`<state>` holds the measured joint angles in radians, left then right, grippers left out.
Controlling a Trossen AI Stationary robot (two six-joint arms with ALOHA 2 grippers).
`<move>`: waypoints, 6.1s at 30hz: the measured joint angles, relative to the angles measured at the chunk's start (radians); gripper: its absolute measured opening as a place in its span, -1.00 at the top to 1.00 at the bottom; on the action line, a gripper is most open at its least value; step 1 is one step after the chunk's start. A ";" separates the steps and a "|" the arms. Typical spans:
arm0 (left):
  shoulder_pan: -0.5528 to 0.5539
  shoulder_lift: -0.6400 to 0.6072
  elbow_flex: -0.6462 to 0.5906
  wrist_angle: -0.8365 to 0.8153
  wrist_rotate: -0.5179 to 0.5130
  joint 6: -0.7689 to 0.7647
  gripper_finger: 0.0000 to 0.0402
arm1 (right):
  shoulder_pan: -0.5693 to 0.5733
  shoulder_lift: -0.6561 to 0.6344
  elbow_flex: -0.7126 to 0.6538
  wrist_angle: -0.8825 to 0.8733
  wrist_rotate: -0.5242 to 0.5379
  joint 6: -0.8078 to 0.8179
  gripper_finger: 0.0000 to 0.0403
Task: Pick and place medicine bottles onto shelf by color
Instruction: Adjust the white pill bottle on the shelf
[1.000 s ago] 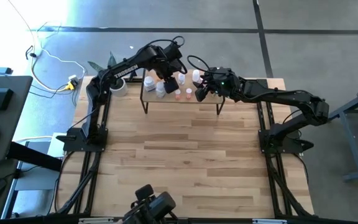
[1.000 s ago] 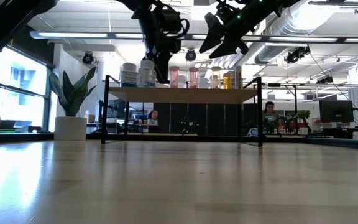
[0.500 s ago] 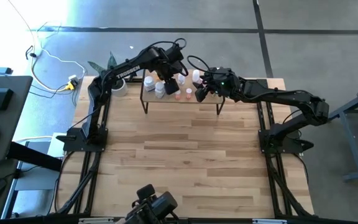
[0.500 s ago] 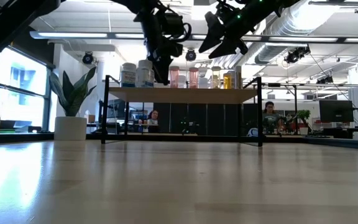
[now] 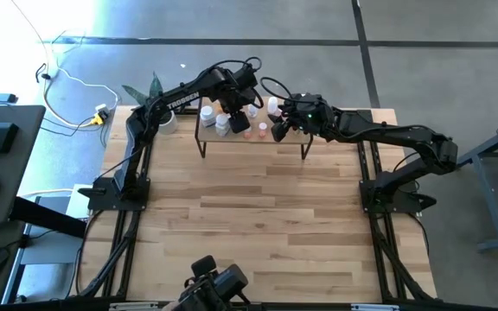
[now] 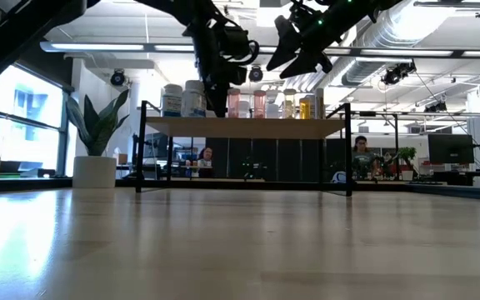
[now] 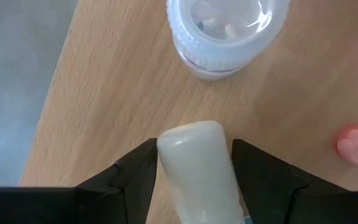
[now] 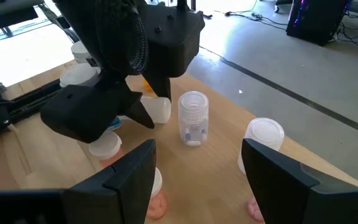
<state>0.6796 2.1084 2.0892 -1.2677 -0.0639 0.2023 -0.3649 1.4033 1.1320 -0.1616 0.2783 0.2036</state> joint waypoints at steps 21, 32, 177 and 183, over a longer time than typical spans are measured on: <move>-0.006 0.000 0.035 -0.015 -0.001 0.002 0.31 | 0.000 0.000 0.000 0.000 0.006 -0.002 -0.14; -0.004 -0.001 0.232 -0.083 -0.071 -0.008 0.30 | 0.000 0.000 0.000 0.008 0.007 -0.002 -0.14; -0.156 -0.105 0.268 1.185 0.178 -0.747 0.24 | 0.011 -0.003 0.000 1.246 0.014 -1.458 0.27; -0.144 -0.103 0.268 1.187 0.220 -0.790 0.32 | 0.033 -0.003 0.000 1.256 0.029 -1.459 0.15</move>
<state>0.5357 2.0052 2.3569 -0.0804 0.1564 -0.5878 -0.3320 1.4006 1.1316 1.0941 0.3075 -1.2552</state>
